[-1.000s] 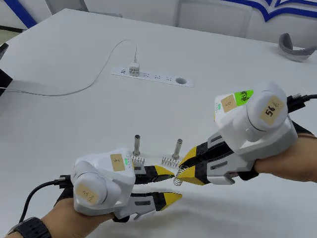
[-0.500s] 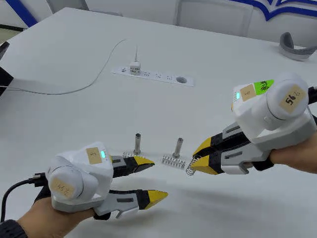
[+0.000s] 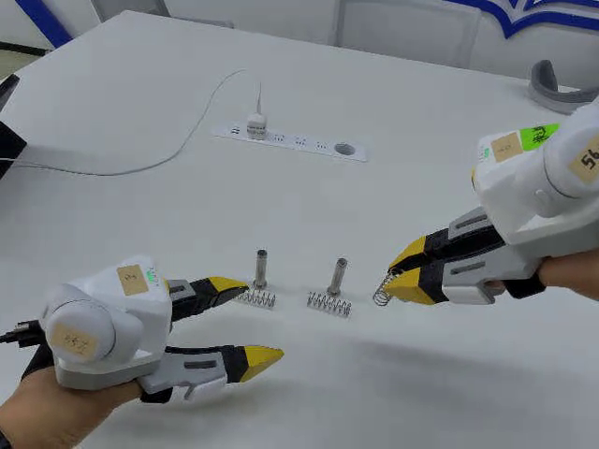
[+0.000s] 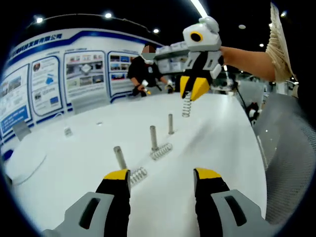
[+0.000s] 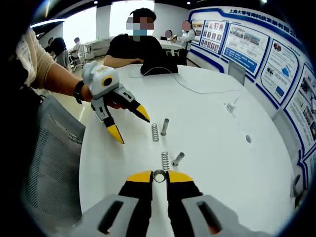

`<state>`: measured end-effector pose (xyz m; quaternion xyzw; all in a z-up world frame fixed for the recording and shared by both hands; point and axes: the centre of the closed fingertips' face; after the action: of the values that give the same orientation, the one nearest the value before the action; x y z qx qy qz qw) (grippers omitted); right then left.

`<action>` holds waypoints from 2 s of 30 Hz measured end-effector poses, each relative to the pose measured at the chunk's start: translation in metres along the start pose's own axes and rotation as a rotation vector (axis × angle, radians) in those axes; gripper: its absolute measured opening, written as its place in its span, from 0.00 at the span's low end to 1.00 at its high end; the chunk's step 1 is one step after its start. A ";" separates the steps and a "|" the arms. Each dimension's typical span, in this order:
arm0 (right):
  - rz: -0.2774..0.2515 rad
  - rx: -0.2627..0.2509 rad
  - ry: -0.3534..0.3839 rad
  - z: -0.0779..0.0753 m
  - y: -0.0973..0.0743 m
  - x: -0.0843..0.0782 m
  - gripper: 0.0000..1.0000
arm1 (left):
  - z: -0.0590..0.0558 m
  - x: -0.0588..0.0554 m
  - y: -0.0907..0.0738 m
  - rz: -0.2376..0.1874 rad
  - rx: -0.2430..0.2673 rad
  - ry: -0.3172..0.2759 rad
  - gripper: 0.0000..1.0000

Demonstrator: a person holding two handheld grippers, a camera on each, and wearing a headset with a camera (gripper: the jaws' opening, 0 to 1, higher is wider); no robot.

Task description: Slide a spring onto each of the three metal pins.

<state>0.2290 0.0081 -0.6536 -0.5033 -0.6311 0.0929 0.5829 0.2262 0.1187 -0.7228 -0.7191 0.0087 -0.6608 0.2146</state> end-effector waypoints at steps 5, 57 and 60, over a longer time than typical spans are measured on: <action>0.010 -0.037 0.012 -0.016 -0.006 -0.004 0.12 | 0.006 -0.002 -0.004 0.002 0.023 -0.007 0.56; 0.166 -0.091 0.133 -0.064 0.042 -0.065 0.12 | 0.013 -0.005 -0.011 0.008 0.053 -0.031 0.62; 0.178 -0.089 0.129 -0.061 0.046 -0.069 0.12 | 0.013 -0.005 -0.011 0.009 0.053 -0.031 0.62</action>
<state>0.2911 -0.0502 -0.7122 -0.5877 -0.5486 0.0839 0.5887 0.2348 0.1341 -0.7247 -0.7233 -0.0088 -0.6486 0.2368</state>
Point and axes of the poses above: the centre of the closed fingertips' face, and the gripper's own axes: y roughly forward along the fingers, z roughly to its left, x roughly out of its top, and after that the axes turned 14 degrees about -x, right-handed
